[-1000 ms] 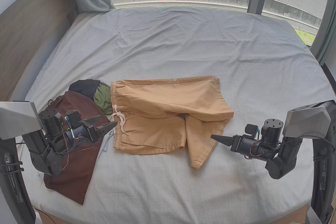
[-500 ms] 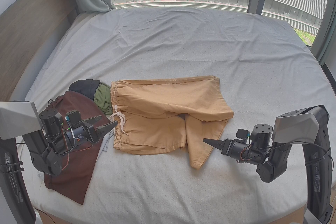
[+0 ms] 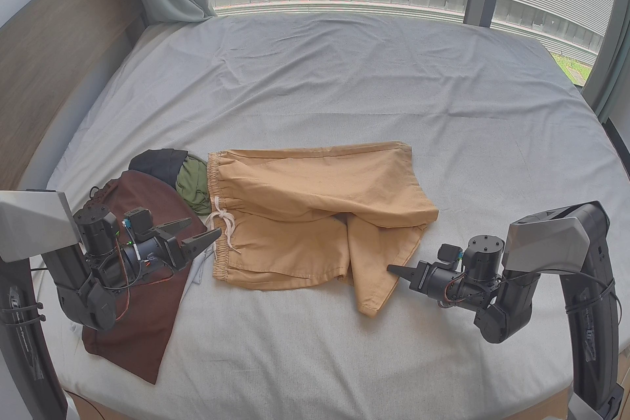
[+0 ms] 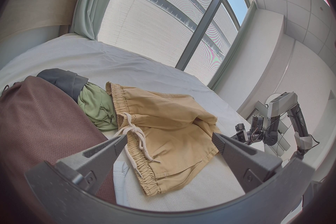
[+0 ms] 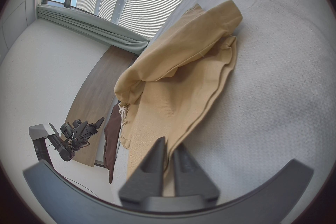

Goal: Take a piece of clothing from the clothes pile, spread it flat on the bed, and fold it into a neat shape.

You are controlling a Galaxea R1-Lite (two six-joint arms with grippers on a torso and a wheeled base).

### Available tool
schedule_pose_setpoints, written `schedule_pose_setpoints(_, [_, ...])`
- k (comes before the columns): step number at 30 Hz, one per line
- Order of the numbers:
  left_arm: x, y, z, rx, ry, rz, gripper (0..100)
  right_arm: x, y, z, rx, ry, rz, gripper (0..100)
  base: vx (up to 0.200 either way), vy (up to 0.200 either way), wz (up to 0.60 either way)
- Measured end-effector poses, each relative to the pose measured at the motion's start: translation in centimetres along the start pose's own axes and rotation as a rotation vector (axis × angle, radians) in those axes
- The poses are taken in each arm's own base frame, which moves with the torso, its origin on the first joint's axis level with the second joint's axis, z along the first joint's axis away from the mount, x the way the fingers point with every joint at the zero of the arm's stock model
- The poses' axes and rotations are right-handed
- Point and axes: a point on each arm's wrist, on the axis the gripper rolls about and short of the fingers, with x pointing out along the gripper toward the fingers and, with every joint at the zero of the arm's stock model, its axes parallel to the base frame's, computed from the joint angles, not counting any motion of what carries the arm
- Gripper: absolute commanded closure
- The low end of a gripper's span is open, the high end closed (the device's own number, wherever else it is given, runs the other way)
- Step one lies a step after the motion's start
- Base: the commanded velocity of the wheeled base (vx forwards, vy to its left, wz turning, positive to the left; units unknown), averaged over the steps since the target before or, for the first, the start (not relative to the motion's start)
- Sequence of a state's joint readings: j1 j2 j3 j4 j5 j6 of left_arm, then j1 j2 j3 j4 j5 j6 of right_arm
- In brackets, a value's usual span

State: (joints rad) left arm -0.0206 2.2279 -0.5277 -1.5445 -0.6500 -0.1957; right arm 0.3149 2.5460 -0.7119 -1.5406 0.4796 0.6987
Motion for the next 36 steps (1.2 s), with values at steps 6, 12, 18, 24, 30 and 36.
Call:
schedule_pose_setpoints(6, [0.0,0.0,0.0,-0.002,0.001,-0.001,0,-0.9,-1.4,0.7,0.008,-0.024,-0.039,100,0.000,0.000,0.00])
schedule_pose_setpoints(12, [0.0,0.0,-0.1,-0.005,0.004,0.000,0,-1.7,-2.5,1.5,0.012,-0.052,-0.068,100,0.000,0.000,0.00])
schedule_pose_setpoints(18, [0.1,0.1,-0.2,-0.005,0.006,0.001,0,-1.8,-2.7,1.7,-0.001,-0.060,-0.073,100,0.000,0.000,0.00])
schedule_pose_setpoints(24, [0.1,0.1,-0.2,-0.003,0.004,0.000,0,-1.7,-2.7,2.2,-0.014,-0.077,-0.065,0,0.000,0.000,0.00])
schedule_pose_setpoints(30, [0.1,0.1,-0.2,-0.003,0.004,0.000,0,-1.6,-2.9,3.3,-0.029,-0.113,-0.056,0,0.000,0.000,0.00])
schedule_pose_setpoints(36, [0.1,0.1,-0.2,-0.003,0.005,-0.001,0,-1.8,-2.7,3.2,-0.029,-0.109,-0.053,0,0.000,0.000,0.00])
